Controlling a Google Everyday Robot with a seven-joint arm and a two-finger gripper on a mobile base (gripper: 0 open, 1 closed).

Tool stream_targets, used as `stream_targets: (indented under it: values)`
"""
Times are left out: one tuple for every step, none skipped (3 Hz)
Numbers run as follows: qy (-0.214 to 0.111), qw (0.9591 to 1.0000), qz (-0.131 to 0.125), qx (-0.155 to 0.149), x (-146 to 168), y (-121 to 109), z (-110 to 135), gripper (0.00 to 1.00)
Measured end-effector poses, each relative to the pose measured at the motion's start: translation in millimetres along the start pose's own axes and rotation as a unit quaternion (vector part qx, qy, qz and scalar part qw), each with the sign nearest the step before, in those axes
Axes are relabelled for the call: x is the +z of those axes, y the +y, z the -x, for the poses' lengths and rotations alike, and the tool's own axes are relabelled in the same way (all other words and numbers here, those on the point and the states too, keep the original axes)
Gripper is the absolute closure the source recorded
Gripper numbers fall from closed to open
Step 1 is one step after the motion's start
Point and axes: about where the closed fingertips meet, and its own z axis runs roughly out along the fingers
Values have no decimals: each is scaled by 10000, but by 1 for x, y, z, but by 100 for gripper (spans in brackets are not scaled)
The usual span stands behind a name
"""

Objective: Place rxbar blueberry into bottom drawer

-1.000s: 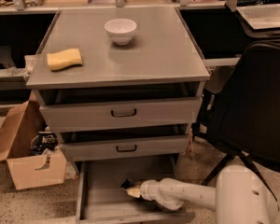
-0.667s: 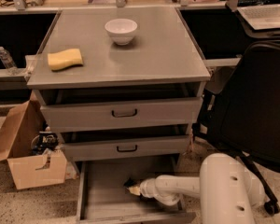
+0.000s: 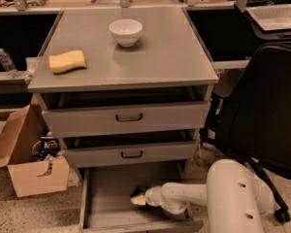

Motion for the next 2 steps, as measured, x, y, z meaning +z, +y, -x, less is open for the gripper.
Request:
stream_targets:
  values:
    - [-180, 9995, 220, -130, -13, 5, 13, 0]
    - [-587, 9966, 298, -493, -46, 23, 24, 0]
